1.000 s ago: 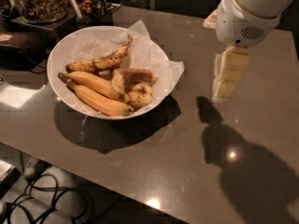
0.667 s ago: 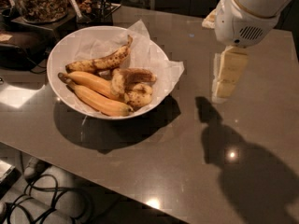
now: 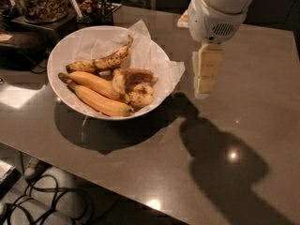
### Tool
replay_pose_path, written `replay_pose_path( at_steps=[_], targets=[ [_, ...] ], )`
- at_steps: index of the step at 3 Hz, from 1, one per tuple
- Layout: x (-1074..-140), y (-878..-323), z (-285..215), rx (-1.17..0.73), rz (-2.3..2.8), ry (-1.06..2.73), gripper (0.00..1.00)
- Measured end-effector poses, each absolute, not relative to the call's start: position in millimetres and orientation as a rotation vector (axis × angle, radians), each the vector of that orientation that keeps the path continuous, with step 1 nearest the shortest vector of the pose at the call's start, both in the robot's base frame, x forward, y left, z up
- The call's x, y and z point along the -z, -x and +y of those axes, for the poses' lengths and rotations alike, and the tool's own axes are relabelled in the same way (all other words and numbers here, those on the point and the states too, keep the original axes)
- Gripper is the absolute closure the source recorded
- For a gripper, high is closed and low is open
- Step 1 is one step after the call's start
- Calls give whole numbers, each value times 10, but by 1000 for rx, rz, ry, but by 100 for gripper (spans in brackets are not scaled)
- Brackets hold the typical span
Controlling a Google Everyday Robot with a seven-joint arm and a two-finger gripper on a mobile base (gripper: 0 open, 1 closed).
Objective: Pick banana from white bowl
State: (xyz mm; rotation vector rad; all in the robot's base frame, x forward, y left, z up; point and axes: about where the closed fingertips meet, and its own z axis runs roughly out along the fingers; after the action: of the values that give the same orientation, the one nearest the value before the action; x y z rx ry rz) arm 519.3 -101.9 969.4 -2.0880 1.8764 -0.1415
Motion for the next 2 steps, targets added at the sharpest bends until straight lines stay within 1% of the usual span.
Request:
replay_pose_path(
  at_steps=[2],
  targets=[
    [-9710,-5222,-957,137,1838,2098,0]
  ],
)
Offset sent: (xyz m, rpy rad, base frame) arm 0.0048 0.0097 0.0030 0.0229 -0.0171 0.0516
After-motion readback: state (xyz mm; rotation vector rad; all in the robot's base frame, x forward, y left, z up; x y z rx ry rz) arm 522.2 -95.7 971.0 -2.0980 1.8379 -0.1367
